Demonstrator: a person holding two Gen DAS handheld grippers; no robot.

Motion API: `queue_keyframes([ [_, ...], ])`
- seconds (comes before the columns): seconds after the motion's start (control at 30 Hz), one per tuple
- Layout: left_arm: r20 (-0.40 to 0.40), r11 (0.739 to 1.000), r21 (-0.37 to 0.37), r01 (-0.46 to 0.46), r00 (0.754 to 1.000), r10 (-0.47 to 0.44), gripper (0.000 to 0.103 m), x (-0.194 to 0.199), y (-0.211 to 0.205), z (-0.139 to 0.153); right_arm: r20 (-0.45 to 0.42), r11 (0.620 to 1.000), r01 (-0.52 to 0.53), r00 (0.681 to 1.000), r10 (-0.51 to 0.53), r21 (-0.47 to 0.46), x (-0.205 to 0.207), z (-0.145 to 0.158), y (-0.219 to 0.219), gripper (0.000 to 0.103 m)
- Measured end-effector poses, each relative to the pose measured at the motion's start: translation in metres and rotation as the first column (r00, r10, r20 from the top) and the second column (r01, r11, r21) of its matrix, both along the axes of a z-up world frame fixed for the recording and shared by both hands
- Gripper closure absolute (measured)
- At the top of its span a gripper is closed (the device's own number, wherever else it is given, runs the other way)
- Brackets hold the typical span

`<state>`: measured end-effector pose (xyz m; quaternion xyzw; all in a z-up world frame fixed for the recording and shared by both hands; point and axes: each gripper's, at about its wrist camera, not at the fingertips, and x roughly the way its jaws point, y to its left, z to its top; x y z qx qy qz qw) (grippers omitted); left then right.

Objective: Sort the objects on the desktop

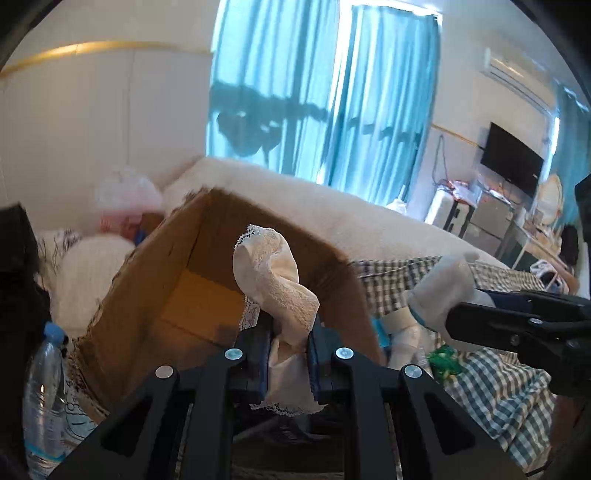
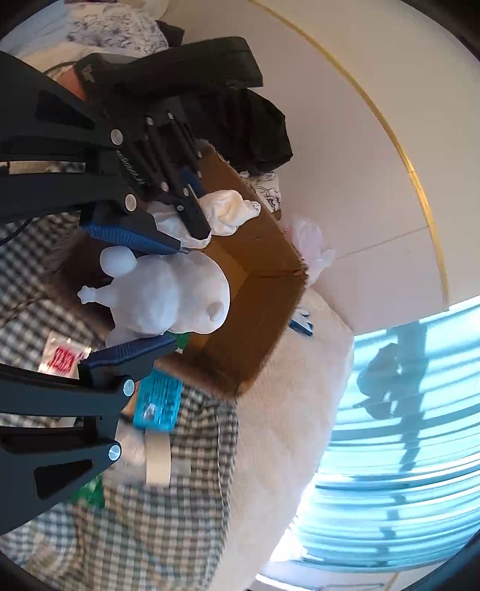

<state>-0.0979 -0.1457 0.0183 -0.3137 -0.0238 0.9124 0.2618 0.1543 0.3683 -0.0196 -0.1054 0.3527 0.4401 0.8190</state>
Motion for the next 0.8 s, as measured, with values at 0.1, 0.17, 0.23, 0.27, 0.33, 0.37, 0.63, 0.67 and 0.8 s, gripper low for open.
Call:
queue_keyframes([
  [0.1,0.014,1.000,-0.009,0.010,1.000,-0.009,0.087,-0.008,-0.005,-0.013,-0.015,1.000,0.009,1.000,-0.010,-0.027,0.013,-0.018,0.020,0.058],
  [0.17,0.006,1.000,-0.014,0.011,1.000,-0.011,0.087,-0.016,-0.003,-0.015,-0.028,0.999,0.026,0.999,-0.027,-0.035,0.023,-0.028,0.030,0.058],
  [0.23,-0.006,1.000,-0.013,0.019,1.000,-0.019,0.087,-0.015,-0.005,-0.017,-0.033,0.998,0.050,0.998,-0.051,-0.030,0.032,-0.033,0.034,0.056],
  [0.27,-0.006,1.000,-0.010,0.025,1.000,-0.025,0.087,-0.015,-0.004,-0.018,-0.036,0.998,0.066,0.997,-0.067,-0.020,0.036,-0.034,0.035,0.050],
  [0.33,-0.023,0.999,-0.022,0.023,0.999,-0.023,0.074,-0.010,-0.002,-0.018,-0.049,0.994,0.108,0.993,-0.108,0.008,0.043,-0.031,0.031,0.036],
  [0.37,-0.032,0.999,-0.033,0.031,0.999,-0.033,0.068,-0.008,0.000,-0.019,-0.046,0.992,0.122,0.992,-0.121,0.018,0.044,-0.027,0.029,0.036],
  [0.63,-0.082,0.991,-0.132,0.008,0.996,-0.019,0.027,0.019,0.012,-0.020,0.009,0.963,0.270,0.963,-0.270,0.010,0.034,0.024,-0.042,0.036],
  [0.67,-0.088,0.991,-0.133,0.011,0.996,-0.022,0.025,0.024,0.011,-0.020,0.007,0.960,0.281,0.960,-0.281,0.009,0.028,0.030,-0.060,0.036],
  [0.8,-0.114,0.995,-0.102,-0.008,0.993,-0.004,0.016,0.054,0.010,-0.008,0.032,0.942,0.336,0.942,-0.335,-0.023,0.007,0.043,-0.107,0.036],
])
